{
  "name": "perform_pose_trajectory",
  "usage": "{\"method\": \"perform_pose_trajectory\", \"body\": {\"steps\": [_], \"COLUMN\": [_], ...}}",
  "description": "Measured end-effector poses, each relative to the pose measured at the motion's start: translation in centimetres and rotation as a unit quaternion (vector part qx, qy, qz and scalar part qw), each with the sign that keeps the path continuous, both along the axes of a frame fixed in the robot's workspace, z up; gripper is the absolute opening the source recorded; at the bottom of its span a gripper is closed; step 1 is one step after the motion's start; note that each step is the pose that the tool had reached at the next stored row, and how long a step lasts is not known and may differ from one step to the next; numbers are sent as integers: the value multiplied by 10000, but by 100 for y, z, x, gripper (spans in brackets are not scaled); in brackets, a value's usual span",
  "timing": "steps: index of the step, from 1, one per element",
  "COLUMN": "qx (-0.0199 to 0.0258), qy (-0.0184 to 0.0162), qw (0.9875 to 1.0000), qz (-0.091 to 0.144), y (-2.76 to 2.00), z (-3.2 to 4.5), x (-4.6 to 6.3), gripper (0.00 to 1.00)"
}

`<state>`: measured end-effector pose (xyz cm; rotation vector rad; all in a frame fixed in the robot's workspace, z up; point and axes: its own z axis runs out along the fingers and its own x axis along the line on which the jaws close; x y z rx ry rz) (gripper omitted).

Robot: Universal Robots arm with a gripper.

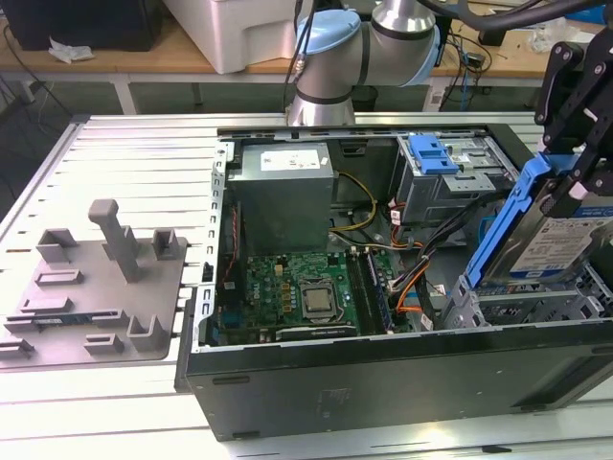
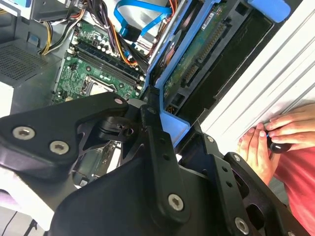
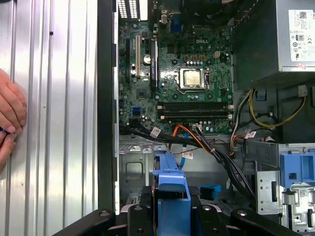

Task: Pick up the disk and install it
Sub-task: 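Insert the disk into the insertion slot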

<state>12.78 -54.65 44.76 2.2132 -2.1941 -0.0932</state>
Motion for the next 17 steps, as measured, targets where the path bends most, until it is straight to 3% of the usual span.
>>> {"method": "perform_pose_trajectory", "body": {"steps": [17], "qx": [0], "qy": [0], "qw": [10000], "qz": [0], "y": [-10], "z": [21], "x": [6], "gripper": [37]}}
